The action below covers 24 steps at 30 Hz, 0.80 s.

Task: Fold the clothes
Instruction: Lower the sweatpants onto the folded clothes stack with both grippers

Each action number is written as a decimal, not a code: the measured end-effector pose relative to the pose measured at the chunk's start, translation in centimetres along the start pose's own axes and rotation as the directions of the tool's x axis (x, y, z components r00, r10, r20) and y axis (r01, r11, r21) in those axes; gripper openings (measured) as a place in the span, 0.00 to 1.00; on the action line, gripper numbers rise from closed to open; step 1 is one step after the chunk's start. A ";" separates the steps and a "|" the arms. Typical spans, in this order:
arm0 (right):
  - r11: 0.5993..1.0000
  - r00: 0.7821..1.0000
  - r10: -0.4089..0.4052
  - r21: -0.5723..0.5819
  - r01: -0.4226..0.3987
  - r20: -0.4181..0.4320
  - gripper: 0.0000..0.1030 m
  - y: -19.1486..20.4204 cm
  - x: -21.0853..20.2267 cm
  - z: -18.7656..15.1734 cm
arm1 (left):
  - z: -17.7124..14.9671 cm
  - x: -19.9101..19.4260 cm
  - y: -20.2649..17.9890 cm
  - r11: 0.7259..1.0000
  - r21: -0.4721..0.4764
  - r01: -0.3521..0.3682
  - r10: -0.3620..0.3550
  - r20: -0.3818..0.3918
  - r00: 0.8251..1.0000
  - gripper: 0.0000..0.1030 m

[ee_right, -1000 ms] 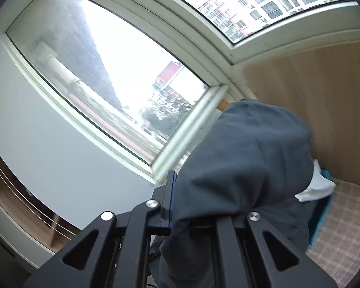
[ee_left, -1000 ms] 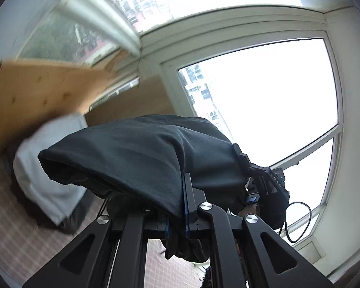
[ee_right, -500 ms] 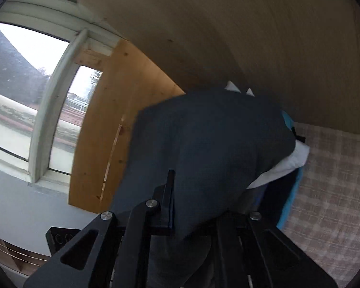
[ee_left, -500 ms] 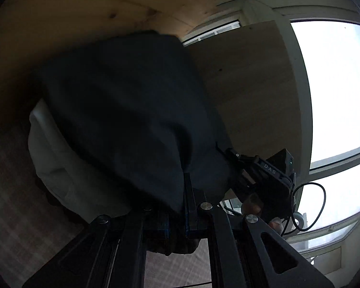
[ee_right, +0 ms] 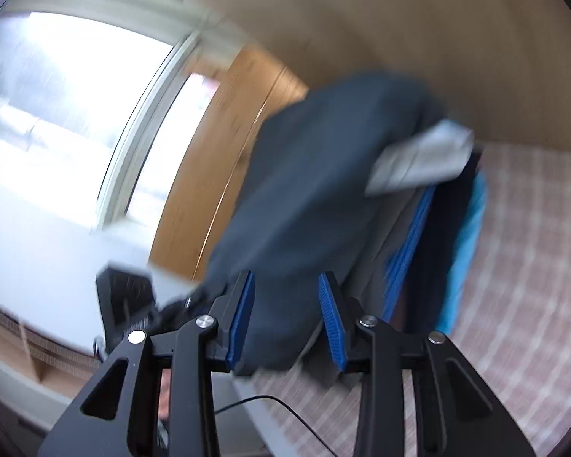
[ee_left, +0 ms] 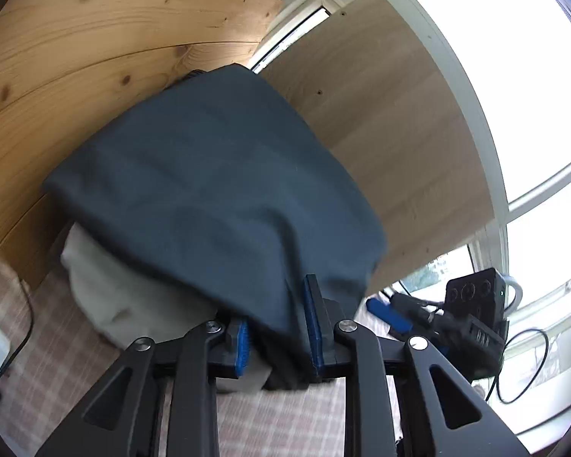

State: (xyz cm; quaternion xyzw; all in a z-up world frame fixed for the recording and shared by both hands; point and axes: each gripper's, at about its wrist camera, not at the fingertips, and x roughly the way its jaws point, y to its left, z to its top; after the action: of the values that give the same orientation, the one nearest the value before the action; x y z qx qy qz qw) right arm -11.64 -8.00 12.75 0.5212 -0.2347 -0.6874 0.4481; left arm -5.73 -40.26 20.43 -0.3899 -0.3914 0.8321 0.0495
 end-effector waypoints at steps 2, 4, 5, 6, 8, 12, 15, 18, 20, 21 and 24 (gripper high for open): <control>0.998 0.999 -0.032 -0.047 0.030 -0.035 0.34 1.3 1.3 -2.1 | -3.3 -3.2 1.9 1.000 0.010 -0.002 0.002 0.016 1.000 0.24; 0.997 0.998 -0.035 -0.070 0.030 -0.059 0.34 1.9 2.4 -3.4 | -4.3 -5.5 2.3 1.000 0.003 -0.011 0.011 0.046 0.999 0.27; 0.998 0.997 -0.028 -0.065 0.023 -0.071 0.36 1.9 2.8 -3.8 | -4.2 -6.2 2.7 1.000 -0.003 -0.021 0.021 0.060 0.998 0.27; 0.998 0.996 -0.032 -0.059 0.027 -0.080 0.42 1.8 3.3 -3.9 | -4.1 -7.0 3.1 0.999 -0.008 -0.031 0.032 0.073 0.997 0.27; 0.998 0.994 -0.058 -0.040 0.054 -0.090 0.44 1.4 3.7 -4.0 | -3.8 -7.8 4.1 0.999 -0.027 -0.044 0.046 0.093 0.995 0.27; 0.997 0.994 -0.075 -0.001 0.075 -0.083 0.44 0.4 2.7 -4.7 | -3.2 -7.5 5.5 0.998 -0.048 -0.048 0.052 0.094 0.994 0.27; 0.994 0.994 -0.107 -0.025 0.106 -0.014 0.44 1.3 1.2 -6.0 | -3.3 -6.7 5.5 0.998 -0.036 -0.050 0.053 0.085 0.995 0.27; 0.959 0.975 -0.218 -0.181 0.220 0.031 0.44 4.2 1.8 -7.8 | -3.7 -6.9 4.9 0.999 -0.023 -0.044 0.045 0.073 0.996 0.27; 0.900 0.951 -0.303 -0.307 0.309 0.068 0.44 6.6 2.6 -9.2 | -3.8 -7.1 4.6 0.999 -0.016 -0.041 0.042 0.070 0.997 0.27; 0.862 0.935 -0.342 -0.367 0.351 0.090 0.44 7.8 3.0 -9.9 | -3.6 -6.9 4.6 0.999 -0.014 -0.044 0.045 0.067 0.997 0.27; 0.738 0.879 -0.445 -0.486 0.468 0.171 0.51 10.3 5.4 -11.8 | -3.2 -6.8 4.5 0.999 -0.005 -0.045 0.045 0.066 0.997 0.27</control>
State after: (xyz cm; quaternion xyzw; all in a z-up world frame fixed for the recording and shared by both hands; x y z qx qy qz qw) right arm 2.78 -15.92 14.08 0.4088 0.0822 -0.8243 0.3830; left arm 2.20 -44.06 20.24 -0.3711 -0.3853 0.8447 0.0172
